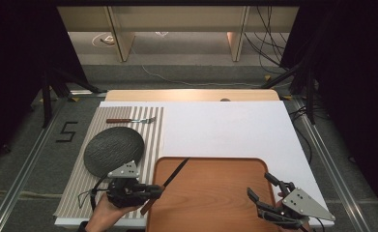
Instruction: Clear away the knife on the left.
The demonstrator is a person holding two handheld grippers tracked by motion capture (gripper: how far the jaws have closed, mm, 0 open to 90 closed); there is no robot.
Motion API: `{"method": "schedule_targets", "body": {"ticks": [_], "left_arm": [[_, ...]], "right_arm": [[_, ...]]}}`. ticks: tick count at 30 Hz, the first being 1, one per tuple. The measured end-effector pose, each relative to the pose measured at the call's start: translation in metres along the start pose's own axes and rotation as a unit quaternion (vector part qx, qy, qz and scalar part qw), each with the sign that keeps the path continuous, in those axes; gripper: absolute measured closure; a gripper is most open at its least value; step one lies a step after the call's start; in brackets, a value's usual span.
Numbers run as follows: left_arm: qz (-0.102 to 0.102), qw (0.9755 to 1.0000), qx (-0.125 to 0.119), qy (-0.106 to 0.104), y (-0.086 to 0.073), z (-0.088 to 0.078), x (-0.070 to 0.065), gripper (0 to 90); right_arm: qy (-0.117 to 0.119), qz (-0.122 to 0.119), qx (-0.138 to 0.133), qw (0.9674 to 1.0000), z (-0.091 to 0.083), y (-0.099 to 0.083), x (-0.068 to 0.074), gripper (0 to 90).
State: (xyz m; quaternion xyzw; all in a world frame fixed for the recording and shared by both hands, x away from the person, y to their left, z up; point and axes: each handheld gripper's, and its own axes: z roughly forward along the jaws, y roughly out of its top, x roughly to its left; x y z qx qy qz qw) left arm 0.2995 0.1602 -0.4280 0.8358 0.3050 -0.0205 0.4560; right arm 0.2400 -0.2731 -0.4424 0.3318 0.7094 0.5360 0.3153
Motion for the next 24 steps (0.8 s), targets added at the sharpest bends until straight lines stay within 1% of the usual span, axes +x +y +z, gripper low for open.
{"method": "schedule_targets", "body": {"ticks": [6, 7, 9, 10, 13, 17, 20, 23, 24], "left_arm": [[0.005, 0.9999, 0.009, -0.007, 0.0, 0.008, -0.005, 76.9], [0.009, 0.9998, 0.017, -0.005, 0.0, 0.013, -0.007, 76.9], [0.01, 0.9997, 0.02, -0.006, 0.0, 0.016, -0.008, 76.9], [0.011, 0.9995, 0.026, -0.012, 0.0, 0.02, -0.009, 77.0], [0.013, 0.9993, 0.032, -0.015, 0.0, 0.025, -0.012, 76.9], [0.011, 0.9992, 0.034, -0.016, 0.0, 0.027, -0.013, 76.9], [0.008, 0.9988, 0.045, -0.016, -0.001, 0.033, -0.014, 76.9], [0.008, 0.9984, 0.052, -0.019, -0.001, 0.036, -0.014, 76.9], [0.007, 0.9981, 0.057, -0.021, -0.002, 0.04, -0.015, 76.9]], "right_arm": [[0.0, 0.0, 0.0, 1.0, 0.0, 0.0, 0.0, 28.6], [0.0, -0.001, 0.001, 1.0, 0.0, 0.0, 0.0, 28.6], [0.0, 0.0, 0.0, 1.0, 0.0, 0.0, 0.0, 28.6], [0.0, -0.001, 0.003, 1.0, 0.0, 0.0, 0.0, 28.6], [0.0, 0.0, 0.001, 1.0, 0.0, 0.0, 0.0, 28.6], [0.0, -0.002, 0.0, 1.0, 0.0, 0.0, 0.0, 28.6], [0.0, -0.002, 0.002, 1.0, 0.0, 0.0, 0.0, 28.6], [0.0, -0.002, 0.0, 1.0, 0.0, 0.0, 0.0, 28.6], [0.0, -0.002, 0.0, 1.0, 0.0, 0.0, 0.0, 28.6]]}}
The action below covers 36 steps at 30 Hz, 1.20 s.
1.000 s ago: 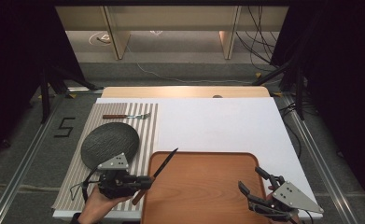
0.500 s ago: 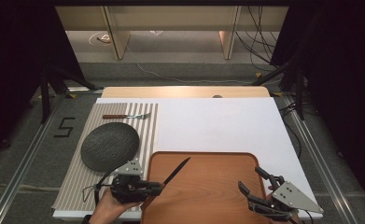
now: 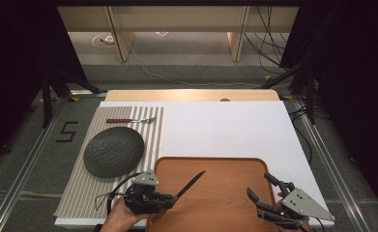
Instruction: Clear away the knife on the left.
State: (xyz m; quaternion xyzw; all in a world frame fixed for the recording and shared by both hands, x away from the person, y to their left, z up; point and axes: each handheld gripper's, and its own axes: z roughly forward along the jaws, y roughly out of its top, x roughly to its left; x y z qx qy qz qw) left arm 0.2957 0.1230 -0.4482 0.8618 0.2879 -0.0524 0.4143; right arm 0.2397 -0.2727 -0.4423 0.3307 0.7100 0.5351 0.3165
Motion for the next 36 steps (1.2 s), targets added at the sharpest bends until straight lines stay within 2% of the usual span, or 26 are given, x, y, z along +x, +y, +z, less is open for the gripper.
{"method": "schedule_targets", "body": {"ticks": [5, 10, 12, 13, 15, 19, 32, 36], "left_arm": [[0.0, 0.9999, 0.01, -0.004, -0.001, 0.006, -0.001, 76.9], [0.003, 0.9995, 0.032, -0.003, -0.004, 0.017, -0.003, 76.9], [0.002, 0.9994, 0.034, -0.001, -0.004, 0.018, -0.003, 76.9], [0.002, 0.999, 0.043, 0.008, -0.005, 0.02, -0.003, 76.9], [-0.002, 0.9987, 0.049, 0.013, -0.006, 0.023, -0.003, 76.9], [-0.005, 0.9987, 0.05, 0.008, -0.007, 0.026, -0.002, 76.8], [-0.005, 0.9979, 0.063, 0.011, -0.009, 0.034, -0.002, 76.7], [0.002, 0.998, 0.063, 0.003, -0.01, 0.037, -0.001, 76.4]], "right_arm": [[0.0, 0.0, 0.0, 1.0, 0.0, 0.0, 0.0, 28.6], [0.0, 0.001, -0.001, 1.0, 0.0, 0.0, -0.001, 28.6], [0.0, -0.001, 0.001, 1.0, 0.0, 0.0, 0.0, 28.6], [0.0, 0.0, 0.0, 1.0, 0.0, 0.0, 0.0, 28.6], [0.001, -0.001, 0.001, 1.0, 0.0, 0.0, 0.0, 28.6], [0.001, 0.0, -0.002, 1.0, 0.0, 0.0, 0.0, 28.6], [0.001, -0.002, 0.0, 1.0, -0.001, 0.001, 0.0, 28.6], [0.001, -0.002, 0.0, 1.0, -0.001, 0.001, 0.0, 28.6]]}}
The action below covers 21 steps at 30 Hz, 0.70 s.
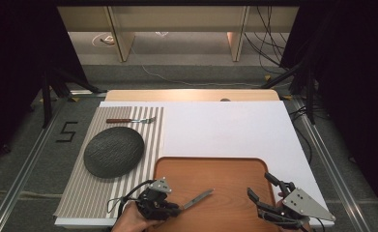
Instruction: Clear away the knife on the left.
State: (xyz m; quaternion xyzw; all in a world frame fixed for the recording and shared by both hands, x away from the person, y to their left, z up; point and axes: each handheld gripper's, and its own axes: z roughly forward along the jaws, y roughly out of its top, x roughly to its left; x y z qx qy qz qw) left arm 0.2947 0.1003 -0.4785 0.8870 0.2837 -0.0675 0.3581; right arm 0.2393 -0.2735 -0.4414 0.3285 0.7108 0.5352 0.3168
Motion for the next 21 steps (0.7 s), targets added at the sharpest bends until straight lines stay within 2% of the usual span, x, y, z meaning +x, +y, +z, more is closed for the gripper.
{"method": "schedule_targets", "body": {"ticks": [5, 7, 10, 13, 15, 16, 18, 21], "left_arm": [[0.006, 1.0, -0.005, -0.002, -0.001, 0.002, 0.0, 75.2], [0.003, 0.9999, -0.011, -0.012, 0.0, 0.0, 0.001, 65.8], [0.012, 0.9991, -0.032, -0.024, 0.002, -0.005, -0.001, 48.7], [0.033, 0.9962, -0.071, -0.039, 0.004, -0.01, -0.005, 36.0], [0.041, 0.9948, -0.087, -0.035, 0.005, -0.013, -0.007, 29.3], [0.041, 0.9948, -0.087, -0.035, 0.005, -0.013, -0.007, 27.3], [0.057, 0.9925, -0.105, -0.025, 0.005, -0.015, -0.01, 24.8], [0.069, 0.9905, -0.117, -0.024, 0.006, -0.017, -0.014, 22.2]], "right_arm": [[0.001, 0.001, 0.0, 1.0, 0.0, 0.0, 0.0, 28.6], [0.0, 0.002, 0.0, 1.0, 0.0, 0.0, 0.0, 28.6], [0.001, 0.001, 0.001, 1.0, 0.0, 0.0, 0.0, 28.6], [0.001, 0.002, 0.0, 1.0, 0.0, 0.0, 0.0, 28.6], [0.001, 0.001, 0.0, 1.0, 0.0, 0.0, 0.0, 28.6], [0.001, 0.001, 0.0, 1.0, 0.0, 0.0, 0.0, 28.6], [0.0, 0.003, 0.001, 1.0, 0.0, 0.0, 0.0, 28.6], [0.001, 0.001, 0.0, 1.0, 0.0, 0.0, 0.0, 28.6]]}}
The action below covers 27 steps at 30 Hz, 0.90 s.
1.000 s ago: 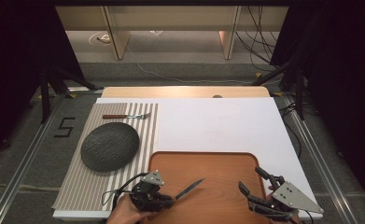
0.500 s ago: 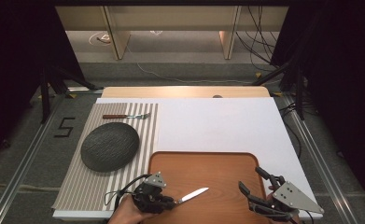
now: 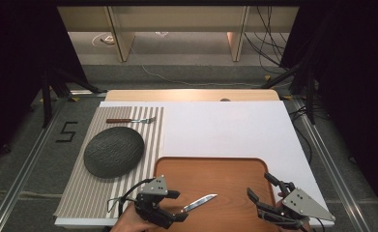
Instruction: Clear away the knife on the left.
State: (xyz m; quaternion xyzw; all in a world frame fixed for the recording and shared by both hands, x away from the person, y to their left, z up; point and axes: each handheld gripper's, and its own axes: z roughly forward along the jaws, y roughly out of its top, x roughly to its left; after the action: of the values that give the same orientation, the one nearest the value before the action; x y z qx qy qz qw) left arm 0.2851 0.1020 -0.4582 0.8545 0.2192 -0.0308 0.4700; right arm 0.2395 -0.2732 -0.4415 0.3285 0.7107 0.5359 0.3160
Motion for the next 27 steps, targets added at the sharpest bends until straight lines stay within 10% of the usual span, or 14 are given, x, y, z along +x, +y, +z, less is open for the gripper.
{"method": "schedule_targets", "body": {"ticks": [11, 27], "left_arm": [[0.077, 0.9963, 0.03, 0.021, 0.007, 0.014, -0.018, 19.2], [0.108, 0.9888, 0.099, 0.029, 0.023, 0.038, -0.022, 69.8]], "right_arm": [[0.001, 0.002, 0.003, 1.0, 0.001, -0.001, 0.0, 28.6], [-0.002, 0.003, 0.003, 1.0, 0.001, -0.002, -0.001, 28.6]]}}
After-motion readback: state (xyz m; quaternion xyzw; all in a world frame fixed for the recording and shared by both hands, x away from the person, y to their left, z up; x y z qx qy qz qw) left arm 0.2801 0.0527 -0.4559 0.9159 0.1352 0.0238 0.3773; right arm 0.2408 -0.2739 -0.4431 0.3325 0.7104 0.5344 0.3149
